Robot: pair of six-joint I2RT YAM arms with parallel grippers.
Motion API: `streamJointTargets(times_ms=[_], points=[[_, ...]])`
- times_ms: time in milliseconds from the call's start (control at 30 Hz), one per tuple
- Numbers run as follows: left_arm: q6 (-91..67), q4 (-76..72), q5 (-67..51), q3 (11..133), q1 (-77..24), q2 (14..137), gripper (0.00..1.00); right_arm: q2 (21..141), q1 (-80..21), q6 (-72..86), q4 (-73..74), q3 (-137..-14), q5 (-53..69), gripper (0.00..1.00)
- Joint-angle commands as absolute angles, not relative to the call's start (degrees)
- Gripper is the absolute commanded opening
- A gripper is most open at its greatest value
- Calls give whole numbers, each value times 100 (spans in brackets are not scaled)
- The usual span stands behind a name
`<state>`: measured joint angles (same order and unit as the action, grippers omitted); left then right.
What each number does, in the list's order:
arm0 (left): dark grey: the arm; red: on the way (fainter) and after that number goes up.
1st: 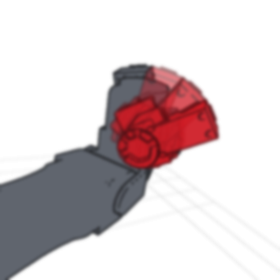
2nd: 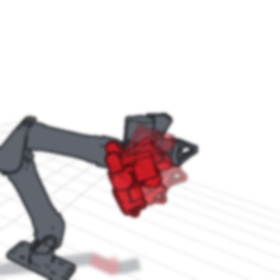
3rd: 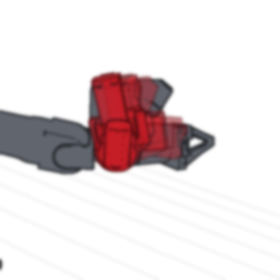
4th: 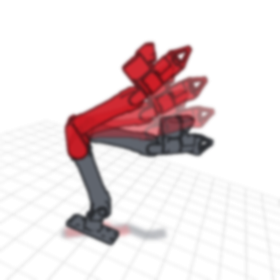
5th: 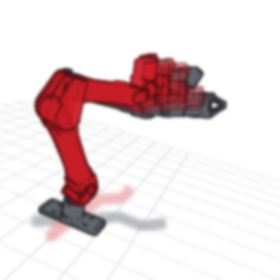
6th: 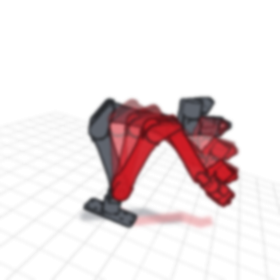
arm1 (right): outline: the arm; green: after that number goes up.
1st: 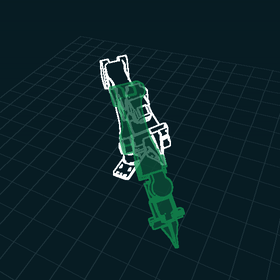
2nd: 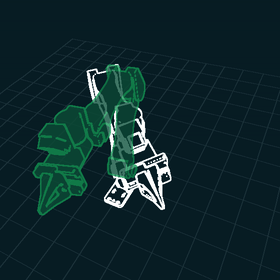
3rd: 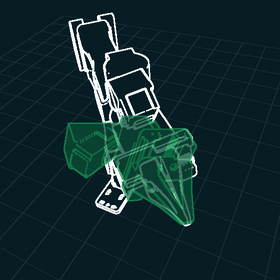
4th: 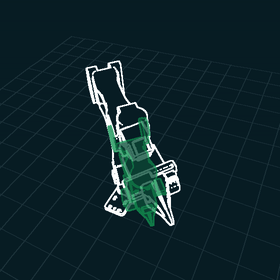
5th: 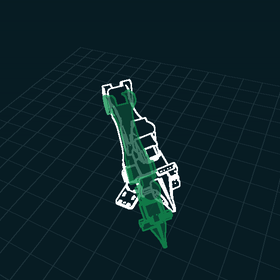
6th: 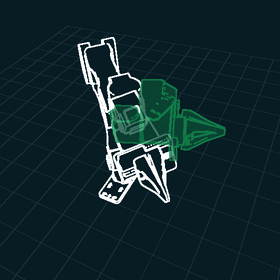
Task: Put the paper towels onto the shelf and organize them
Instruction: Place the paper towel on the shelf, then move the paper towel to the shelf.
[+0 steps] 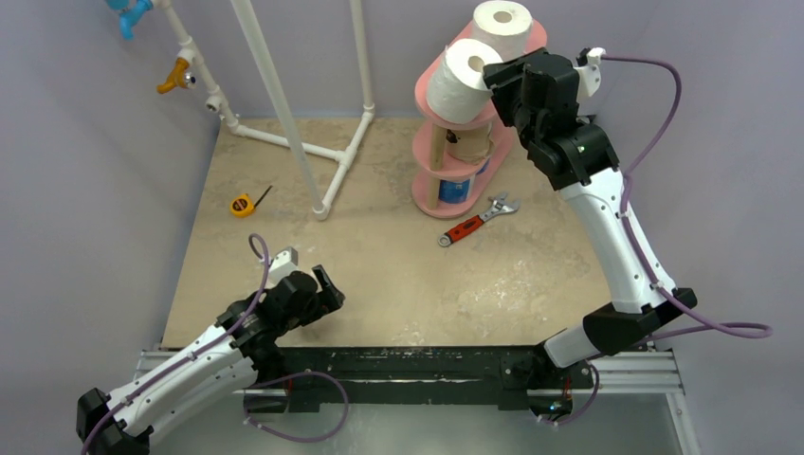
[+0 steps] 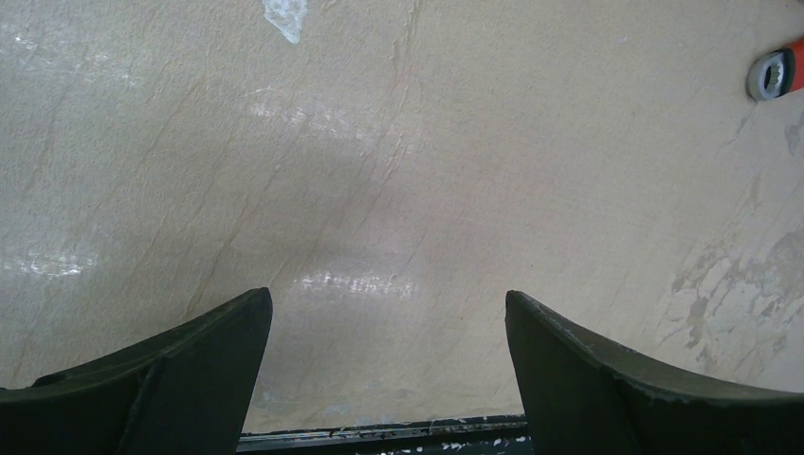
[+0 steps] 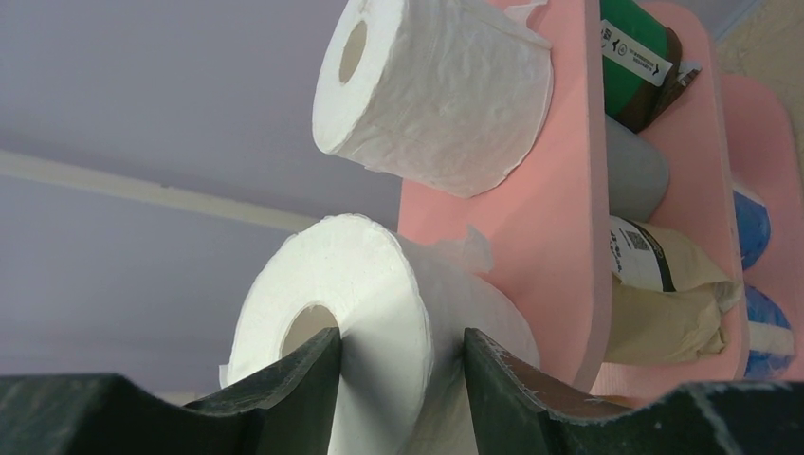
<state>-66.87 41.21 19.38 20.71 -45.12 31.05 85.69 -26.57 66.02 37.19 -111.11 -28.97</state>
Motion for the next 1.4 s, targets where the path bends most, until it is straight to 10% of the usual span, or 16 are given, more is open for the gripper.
streamJointTargets(times_ms=[0, 167, 333, 1067, 1367], points=[[-6671, 3948, 1881, 2030, -4492, 3140, 92, 8438, -2645, 6550, 3878, -10998, -2988, 48], [-6671, 3964, 1876, 2019, -4492, 3128, 92, 8400, -2637, 6561, 3819, -10921, -2984, 51], [-6680, 3953, 1872, 2016, -4497, 3129, 92, 8330, -2642, 6534, 3637, -10770, -2949, 85], [-6475, 3914, 1958, 2214, -4493, 3114, 92, 7302, -2648, 5776, 2743, -10253, -3296, 99], [-6423, 3923, 1984, 2346, -4492, 3195, 92, 6659, -3768, 2742, 1373, -9137, -3382, 99]])
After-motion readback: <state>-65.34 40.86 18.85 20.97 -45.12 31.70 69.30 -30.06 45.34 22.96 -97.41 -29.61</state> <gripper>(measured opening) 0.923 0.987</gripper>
